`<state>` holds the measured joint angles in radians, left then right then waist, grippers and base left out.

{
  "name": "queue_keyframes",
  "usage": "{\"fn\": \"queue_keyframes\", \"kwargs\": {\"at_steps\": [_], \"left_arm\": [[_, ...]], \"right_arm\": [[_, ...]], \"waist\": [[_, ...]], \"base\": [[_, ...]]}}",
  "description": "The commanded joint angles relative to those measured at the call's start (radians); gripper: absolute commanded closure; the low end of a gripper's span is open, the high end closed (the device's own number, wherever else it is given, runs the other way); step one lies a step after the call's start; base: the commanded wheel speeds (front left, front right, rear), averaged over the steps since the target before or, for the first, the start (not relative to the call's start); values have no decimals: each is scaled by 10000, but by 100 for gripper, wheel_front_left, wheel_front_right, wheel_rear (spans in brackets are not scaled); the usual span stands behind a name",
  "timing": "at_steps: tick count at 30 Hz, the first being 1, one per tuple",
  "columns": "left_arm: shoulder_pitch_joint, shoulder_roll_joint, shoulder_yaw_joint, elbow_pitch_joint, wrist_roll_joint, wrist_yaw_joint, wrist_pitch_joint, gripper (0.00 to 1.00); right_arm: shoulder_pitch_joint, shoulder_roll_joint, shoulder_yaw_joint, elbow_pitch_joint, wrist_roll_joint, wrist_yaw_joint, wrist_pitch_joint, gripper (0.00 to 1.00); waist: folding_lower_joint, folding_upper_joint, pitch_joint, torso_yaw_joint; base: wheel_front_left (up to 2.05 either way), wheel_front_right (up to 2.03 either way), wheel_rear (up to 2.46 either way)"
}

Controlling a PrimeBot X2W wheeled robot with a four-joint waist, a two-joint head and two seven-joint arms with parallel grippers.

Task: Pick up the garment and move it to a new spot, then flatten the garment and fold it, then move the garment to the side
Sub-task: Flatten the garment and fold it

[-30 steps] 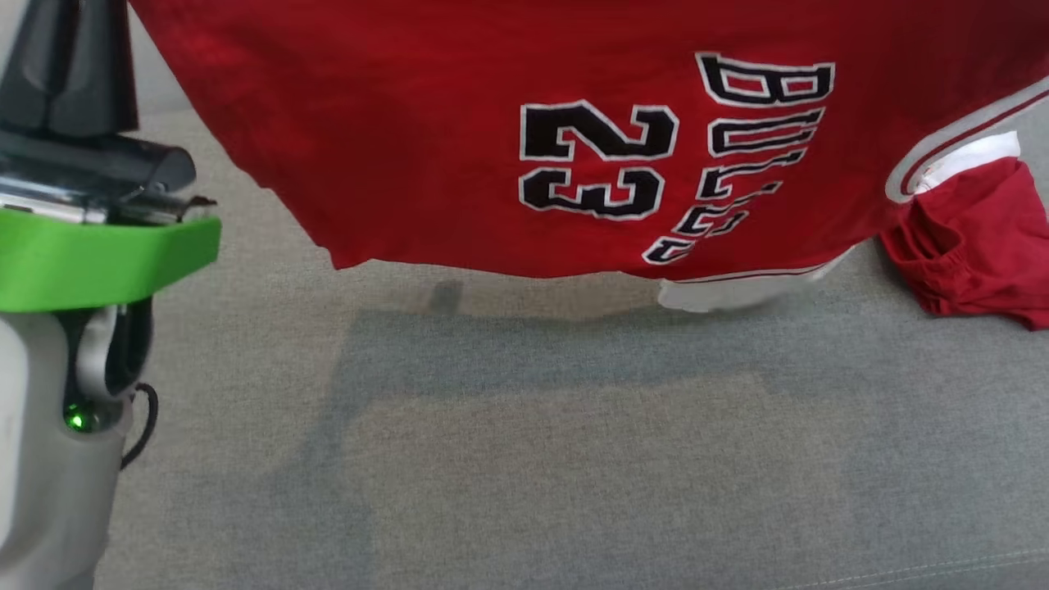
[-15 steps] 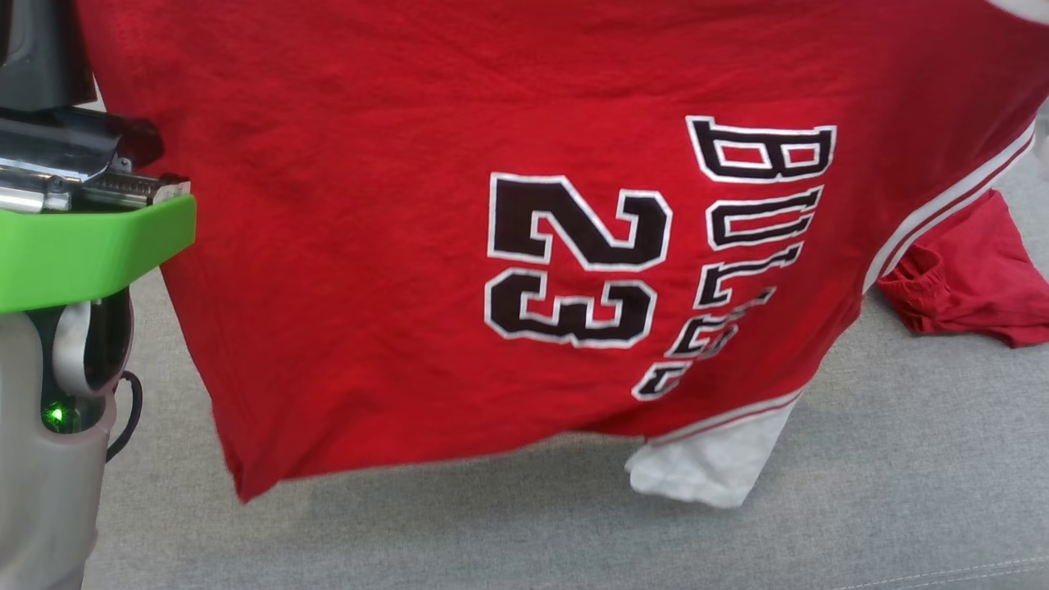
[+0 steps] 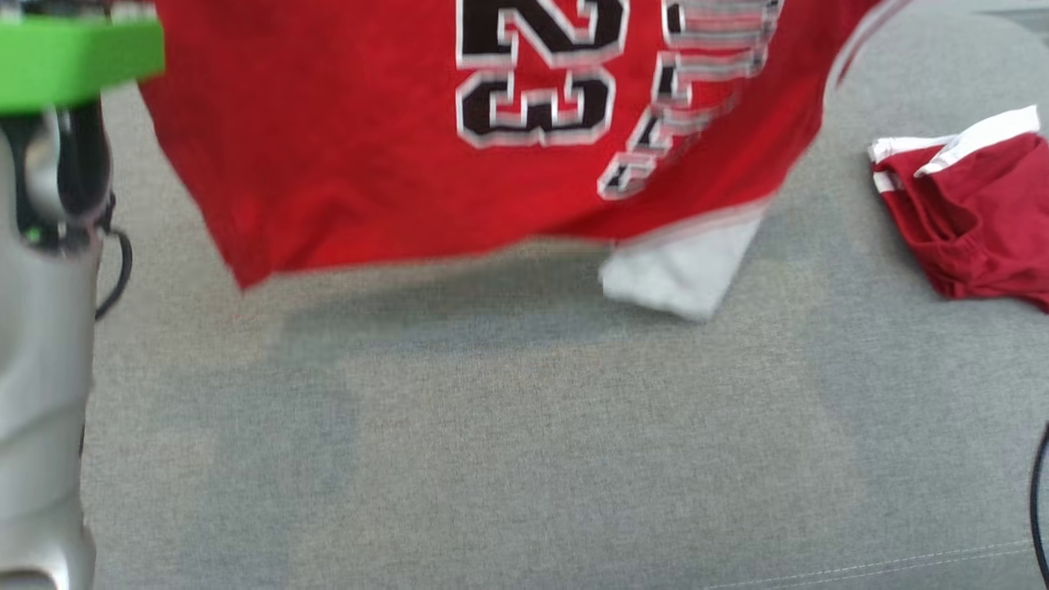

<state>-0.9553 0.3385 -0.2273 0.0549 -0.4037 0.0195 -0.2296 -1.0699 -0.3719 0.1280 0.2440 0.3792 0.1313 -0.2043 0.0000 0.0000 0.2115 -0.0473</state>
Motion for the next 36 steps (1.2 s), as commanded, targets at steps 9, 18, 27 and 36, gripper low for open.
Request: {"fn": "queue_keyframes", "kwargs": {"at_steps": [9, 18, 27, 36], "left_arm": [[-2510, -1018, 525, 3354, 414, -782, -337, 100], [-1911, -1705, 1292, 6139, 400, -1369, -328, 100], [614, -2352, 1880, 6707, -84, -1504, -330, 100], [4018, -2600, 2092, 5483, -352, -1503, -330, 100]], "right_arm": [[-3003, 1223, -283, 3186, 772, -11, -612, 100], [-1919, 2112, 68, 4247, 1007, -14, -624, 100], [2083, 2079, 515, 2825, 2151, -9, -627, 100], [6565, 1886, 506, 841, 3152, -9, -628, 100]], "waist": [[0, 0, 1205, 259], [0, 0, 1823, 49], [0, 0, 1931, 206], [0, 0, 1208, 284]], "base": [[0, 0, 0], [0, 0, 0], [0, 0, 0], [0, 0, 0]]}}
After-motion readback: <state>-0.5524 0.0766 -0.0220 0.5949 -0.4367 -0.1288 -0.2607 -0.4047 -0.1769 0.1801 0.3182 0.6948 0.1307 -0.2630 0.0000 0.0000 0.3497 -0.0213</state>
